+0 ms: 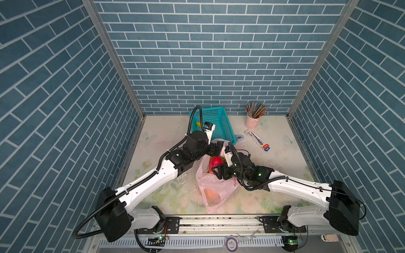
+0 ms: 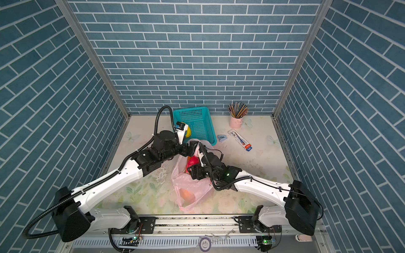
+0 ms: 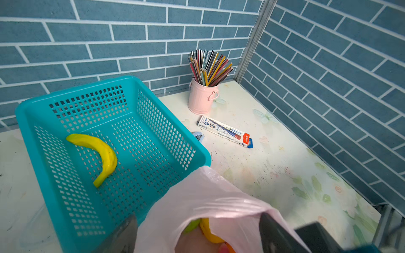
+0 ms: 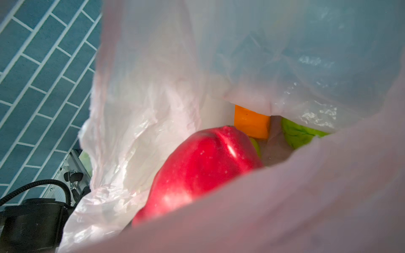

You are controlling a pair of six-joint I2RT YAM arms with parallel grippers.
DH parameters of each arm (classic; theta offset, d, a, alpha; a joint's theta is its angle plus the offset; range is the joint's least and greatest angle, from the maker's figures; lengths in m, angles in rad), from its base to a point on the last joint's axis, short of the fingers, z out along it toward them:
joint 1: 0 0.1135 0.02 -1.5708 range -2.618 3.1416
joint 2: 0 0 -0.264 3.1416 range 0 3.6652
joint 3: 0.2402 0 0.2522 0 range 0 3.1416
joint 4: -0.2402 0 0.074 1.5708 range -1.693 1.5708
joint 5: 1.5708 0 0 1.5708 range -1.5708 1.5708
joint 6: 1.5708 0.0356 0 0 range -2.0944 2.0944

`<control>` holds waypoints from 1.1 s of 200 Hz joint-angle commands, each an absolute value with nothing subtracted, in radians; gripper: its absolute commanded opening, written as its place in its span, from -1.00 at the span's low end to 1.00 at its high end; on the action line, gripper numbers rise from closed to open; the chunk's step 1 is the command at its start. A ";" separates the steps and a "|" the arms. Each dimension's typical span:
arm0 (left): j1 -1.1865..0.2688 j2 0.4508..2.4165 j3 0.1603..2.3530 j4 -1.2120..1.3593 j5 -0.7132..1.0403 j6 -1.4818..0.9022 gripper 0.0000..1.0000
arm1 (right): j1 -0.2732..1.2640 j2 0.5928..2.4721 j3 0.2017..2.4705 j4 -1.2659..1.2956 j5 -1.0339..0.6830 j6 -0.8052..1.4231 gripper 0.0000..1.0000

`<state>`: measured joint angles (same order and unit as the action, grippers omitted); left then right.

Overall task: Untie the knot of the plastic bag and take out the fruit
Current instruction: 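Grasp the red dragon fruit inside the bag with the right gripper, then lift the dragon fruit out with the right gripper while the left gripper approaches it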

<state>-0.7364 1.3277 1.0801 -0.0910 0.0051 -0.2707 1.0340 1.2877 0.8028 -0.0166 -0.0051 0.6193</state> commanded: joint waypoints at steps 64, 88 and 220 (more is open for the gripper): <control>-0.642 1.477 1.172 -0.037 0.097 -0.312 0.64 | 1.081 1.189 0.799 0.052 0.009 0.552 -0.05; -0.633 1.505 1.192 -0.046 0.100 -0.311 0.65 | 1.098 1.166 0.800 0.053 0.022 0.527 -0.05; -0.617 1.409 1.200 -0.087 0.118 -0.284 0.67 | 1.067 1.024 0.834 0.204 0.167 0.465 -0.12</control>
